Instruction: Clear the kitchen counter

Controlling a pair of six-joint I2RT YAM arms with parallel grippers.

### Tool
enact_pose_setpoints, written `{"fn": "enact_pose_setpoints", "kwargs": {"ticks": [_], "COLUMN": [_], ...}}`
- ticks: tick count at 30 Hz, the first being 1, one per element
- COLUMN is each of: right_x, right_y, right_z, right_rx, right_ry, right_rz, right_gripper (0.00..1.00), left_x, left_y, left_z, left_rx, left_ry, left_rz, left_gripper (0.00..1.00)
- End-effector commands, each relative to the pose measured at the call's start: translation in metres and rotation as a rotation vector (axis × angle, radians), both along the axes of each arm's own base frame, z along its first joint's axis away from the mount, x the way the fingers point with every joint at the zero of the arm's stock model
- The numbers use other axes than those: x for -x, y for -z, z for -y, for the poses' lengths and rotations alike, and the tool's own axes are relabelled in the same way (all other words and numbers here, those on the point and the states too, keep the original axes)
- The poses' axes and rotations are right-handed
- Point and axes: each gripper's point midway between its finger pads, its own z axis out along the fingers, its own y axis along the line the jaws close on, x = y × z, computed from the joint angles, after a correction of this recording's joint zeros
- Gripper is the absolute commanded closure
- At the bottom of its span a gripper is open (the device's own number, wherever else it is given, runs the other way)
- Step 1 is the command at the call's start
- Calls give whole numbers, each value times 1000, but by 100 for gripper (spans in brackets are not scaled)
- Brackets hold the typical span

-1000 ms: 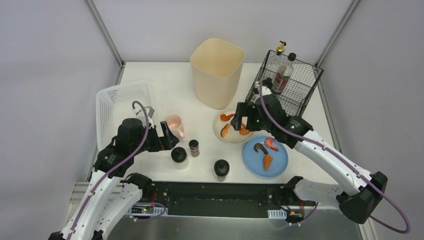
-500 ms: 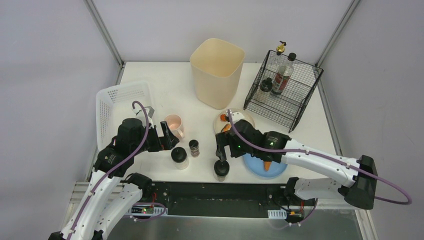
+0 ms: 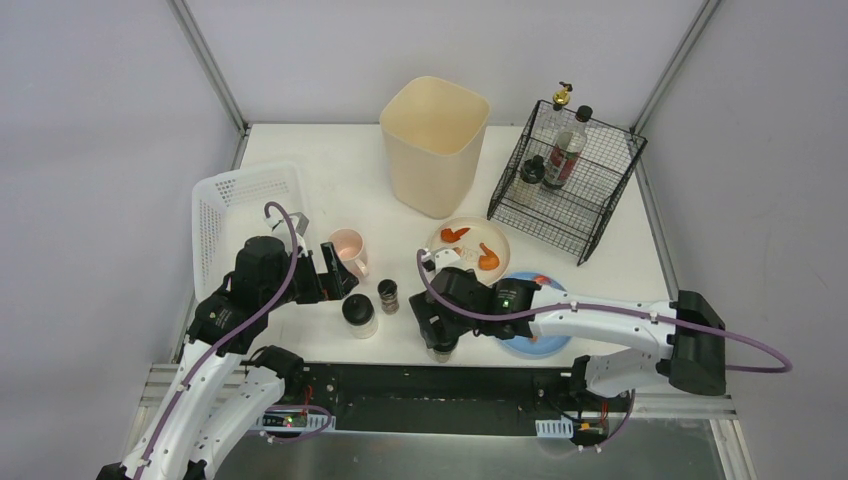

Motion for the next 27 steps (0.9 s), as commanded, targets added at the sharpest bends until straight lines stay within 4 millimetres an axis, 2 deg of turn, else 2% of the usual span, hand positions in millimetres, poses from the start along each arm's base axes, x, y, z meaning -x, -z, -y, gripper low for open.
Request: {"fn": "enact_pose_setpoints", "kwargs": {"ticks": [1,10,15,22,25,27], "right_x": [-5,-1,4,11,13,15], "right_y": [-10,2,11,16,16,15], "right_z": [-7,-8,-1,2,2,2], "right_rx": [8,51,98,102,99,98], "right_ry": [35,35,35,29,26,22], "right_rz": [43,28,17,3,-4,-9], "right_gripper": [1,1,7,18,26,35], "left_x": [-2,-2,-2,-2,-2,-2], "left_y": [-2,-1,-2,-2,-2,-2], "left_z": [-1,0,0,0,0,0], "left_rx": [7,8,8,8,8,8], "left_ry": [-11,-9,-9,-9,-10,-11], "left_rz": [1,-3,0,0,0,1], "left_gripper": [0,0,0,0,0,0]}}
